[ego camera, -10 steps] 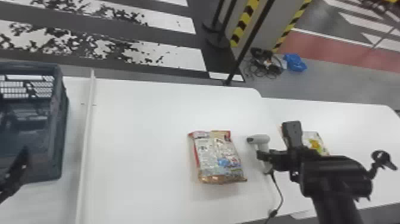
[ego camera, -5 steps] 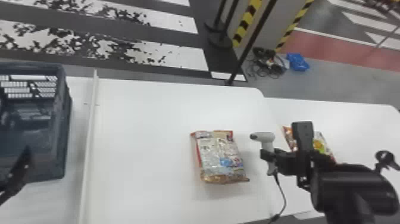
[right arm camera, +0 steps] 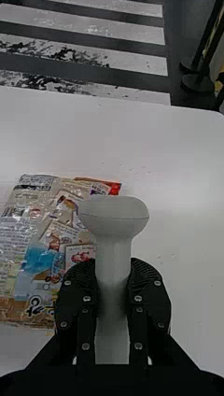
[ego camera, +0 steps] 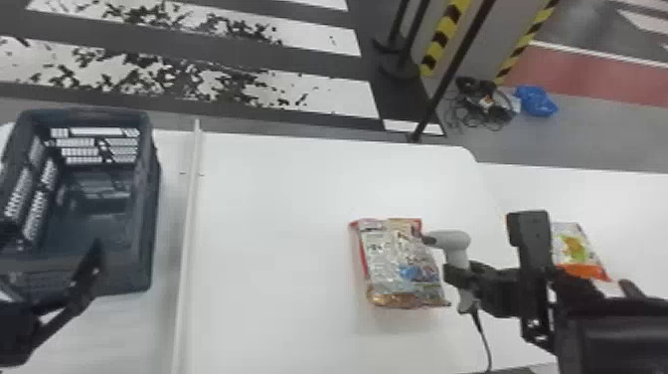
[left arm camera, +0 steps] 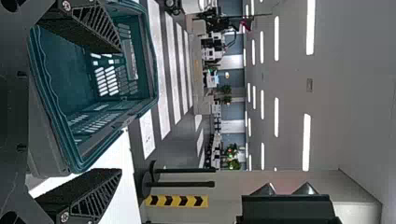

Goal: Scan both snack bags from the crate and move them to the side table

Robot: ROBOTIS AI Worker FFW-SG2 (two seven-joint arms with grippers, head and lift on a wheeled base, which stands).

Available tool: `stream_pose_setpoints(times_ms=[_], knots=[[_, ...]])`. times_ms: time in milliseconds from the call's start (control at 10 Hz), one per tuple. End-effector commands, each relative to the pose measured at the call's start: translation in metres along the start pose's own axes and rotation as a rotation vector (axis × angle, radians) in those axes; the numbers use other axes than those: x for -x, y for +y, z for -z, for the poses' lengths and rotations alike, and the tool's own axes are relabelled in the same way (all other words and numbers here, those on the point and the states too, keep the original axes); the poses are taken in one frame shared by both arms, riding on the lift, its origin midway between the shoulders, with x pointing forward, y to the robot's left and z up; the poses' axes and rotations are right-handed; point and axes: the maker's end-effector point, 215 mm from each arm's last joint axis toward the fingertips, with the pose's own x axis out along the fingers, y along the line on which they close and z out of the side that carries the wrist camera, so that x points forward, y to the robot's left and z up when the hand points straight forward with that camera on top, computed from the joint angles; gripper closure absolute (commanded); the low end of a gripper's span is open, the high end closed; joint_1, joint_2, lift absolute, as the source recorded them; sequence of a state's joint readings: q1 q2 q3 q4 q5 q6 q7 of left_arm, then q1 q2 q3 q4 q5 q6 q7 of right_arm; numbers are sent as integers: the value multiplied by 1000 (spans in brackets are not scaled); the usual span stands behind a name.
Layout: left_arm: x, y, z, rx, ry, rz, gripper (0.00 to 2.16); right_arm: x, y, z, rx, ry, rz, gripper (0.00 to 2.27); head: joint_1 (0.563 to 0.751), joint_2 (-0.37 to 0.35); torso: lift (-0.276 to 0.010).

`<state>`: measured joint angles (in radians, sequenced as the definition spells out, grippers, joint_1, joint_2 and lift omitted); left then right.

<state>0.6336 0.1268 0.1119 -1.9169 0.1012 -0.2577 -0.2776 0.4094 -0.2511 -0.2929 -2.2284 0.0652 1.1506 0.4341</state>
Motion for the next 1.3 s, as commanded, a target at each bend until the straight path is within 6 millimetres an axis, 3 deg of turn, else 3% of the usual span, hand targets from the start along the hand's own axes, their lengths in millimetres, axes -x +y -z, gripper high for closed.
stream_pose_setpoints(times_ms=[0,400,600,800,1200], knots=[[0,0,1,0,2,0,90,3,27,2,27,18,-32,2246,695,-220,-75],[0,1,2,0,3,-1,90,-3,79,4,114,49,-75,2246,695,-122,-75],[0,1,2,0,3,-1,90,-4,95,-2,146,48,-80,2246,695,-93,-75],[0,0,2,-1,3,2,90,-7,103,-10,169,50,-71,2246,695,-64,-75],[-1,2,-1,-1,-3,1,90,-12,108,-4,192,93,-45,2246,695,-46,-75]])
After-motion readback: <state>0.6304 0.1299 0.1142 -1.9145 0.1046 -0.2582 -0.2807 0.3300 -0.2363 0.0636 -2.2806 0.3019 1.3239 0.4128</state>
